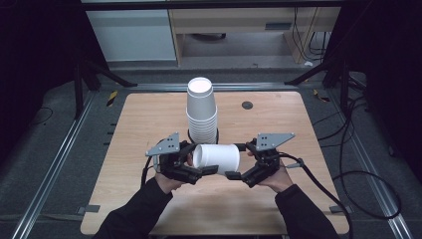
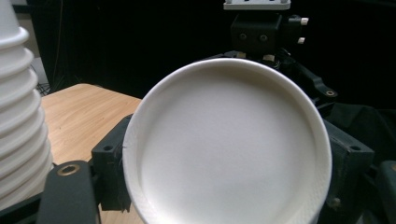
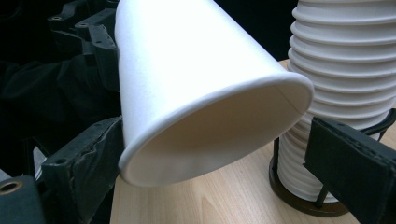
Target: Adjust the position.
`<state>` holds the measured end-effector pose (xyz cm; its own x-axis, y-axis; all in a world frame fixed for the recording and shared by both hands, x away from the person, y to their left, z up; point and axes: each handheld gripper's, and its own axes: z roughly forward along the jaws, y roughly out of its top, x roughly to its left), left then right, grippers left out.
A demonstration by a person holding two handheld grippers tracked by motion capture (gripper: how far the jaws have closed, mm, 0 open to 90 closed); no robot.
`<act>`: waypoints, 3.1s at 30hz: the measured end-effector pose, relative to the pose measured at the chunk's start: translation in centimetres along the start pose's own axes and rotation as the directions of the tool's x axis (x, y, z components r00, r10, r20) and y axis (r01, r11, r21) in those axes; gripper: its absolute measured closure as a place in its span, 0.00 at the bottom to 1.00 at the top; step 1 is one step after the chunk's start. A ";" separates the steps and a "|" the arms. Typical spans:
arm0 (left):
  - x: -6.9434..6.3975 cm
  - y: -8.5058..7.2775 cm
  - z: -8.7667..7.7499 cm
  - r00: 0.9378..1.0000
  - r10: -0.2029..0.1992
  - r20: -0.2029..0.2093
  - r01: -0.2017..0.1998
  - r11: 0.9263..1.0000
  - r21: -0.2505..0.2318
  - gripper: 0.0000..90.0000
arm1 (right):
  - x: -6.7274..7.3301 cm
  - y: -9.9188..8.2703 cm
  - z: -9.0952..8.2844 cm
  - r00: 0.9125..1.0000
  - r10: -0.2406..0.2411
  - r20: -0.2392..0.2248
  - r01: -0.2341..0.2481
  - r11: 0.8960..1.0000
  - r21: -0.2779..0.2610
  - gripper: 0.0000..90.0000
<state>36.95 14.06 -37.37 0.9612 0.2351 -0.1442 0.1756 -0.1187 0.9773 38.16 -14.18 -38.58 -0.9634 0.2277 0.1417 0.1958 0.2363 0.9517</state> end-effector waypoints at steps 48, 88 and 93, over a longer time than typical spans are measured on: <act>0.5 -0.1 0.5 0.996 -0.031 0.080 0.028 0.999 0.031 0.23 | -0.3 -0.1 0.7 0.995 0.030 -0.100 -0.027 0.999 0.038 0.09; 1.2 0.8 0.9 0.990 0.005 0.141 -0.056 0.930 0.364 0.16 | -0.7 -0.5 2.1 0.992 0.006 -0.124 0.026 0.967 0.254 0.09; 1.4 0.8 1.3 0.989 -0.001 0.149 -0.058 0.919 0.391 0.19 | -0.7 -0.5 2.2 0.992 0.004 -0.125 0.029 0.965 0.261 0.09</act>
<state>38.68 12.99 -37.00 0.9820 0.0886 -0.1669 0.1887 -0.4995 0.8455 39.13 -12.40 -39.79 -0.9779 0.1087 0.1787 0.2091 0.4812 0.8513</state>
